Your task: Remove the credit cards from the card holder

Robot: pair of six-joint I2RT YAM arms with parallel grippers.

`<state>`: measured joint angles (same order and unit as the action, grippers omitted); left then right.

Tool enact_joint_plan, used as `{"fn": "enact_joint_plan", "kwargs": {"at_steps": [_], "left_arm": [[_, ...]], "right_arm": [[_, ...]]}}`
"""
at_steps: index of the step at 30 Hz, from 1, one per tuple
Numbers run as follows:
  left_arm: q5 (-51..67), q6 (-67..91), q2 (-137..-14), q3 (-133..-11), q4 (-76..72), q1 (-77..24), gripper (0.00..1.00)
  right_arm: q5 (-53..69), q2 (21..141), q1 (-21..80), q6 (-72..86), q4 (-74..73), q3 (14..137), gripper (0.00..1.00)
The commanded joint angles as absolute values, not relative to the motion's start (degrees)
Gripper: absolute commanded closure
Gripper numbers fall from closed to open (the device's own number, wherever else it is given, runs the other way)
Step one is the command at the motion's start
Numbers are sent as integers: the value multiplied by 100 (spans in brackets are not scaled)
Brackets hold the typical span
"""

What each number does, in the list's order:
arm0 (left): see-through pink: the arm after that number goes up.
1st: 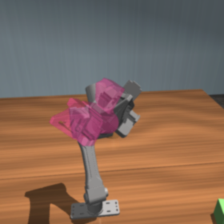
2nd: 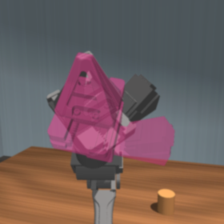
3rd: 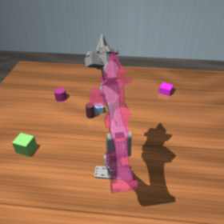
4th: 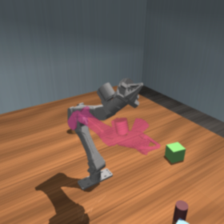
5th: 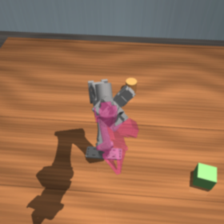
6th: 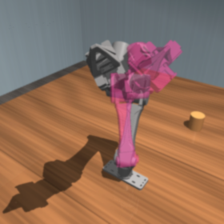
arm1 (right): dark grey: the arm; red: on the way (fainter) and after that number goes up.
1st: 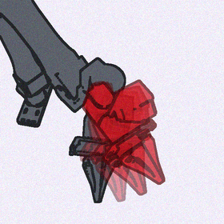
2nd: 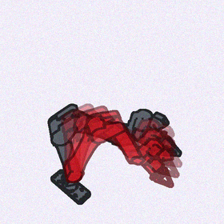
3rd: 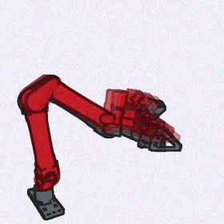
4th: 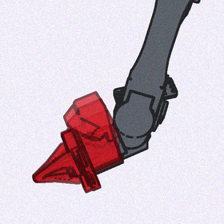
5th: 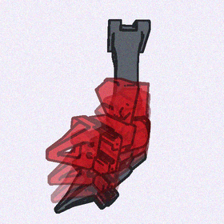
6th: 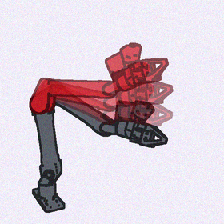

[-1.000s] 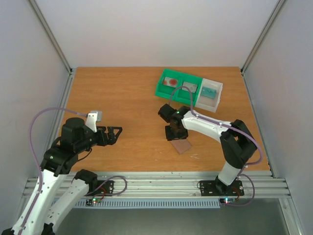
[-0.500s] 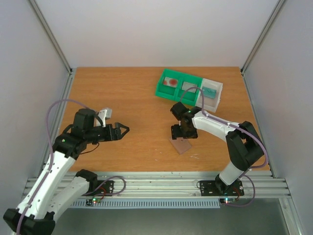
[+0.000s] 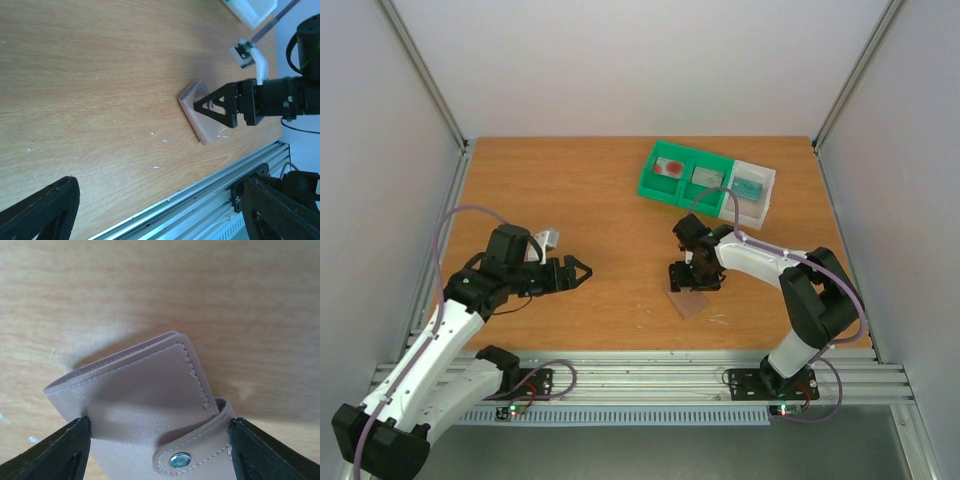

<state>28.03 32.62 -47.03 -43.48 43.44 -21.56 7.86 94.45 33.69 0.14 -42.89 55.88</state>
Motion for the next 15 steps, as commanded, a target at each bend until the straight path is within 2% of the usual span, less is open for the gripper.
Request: {"fn": "enact_joint_plan", "kwargs": {"at_steps": [1, 10, 15], "left_arm": [[2708, 3353, -4821, -4299, 4243, -2188, 12], [2813, 3459, -4863, -4143, 4213, -2208, 12], [2784, 3447, -4821, -4153, 4307, -2213, 13]], "right_arm": [[1683, 9128, 3439, 456, -3947, 5208, 24], [2016, 8832, 4047, 983, -4087, 5243, 29], [1641, 8419, 4253, 1169, -4465, 5257, 34]]}}
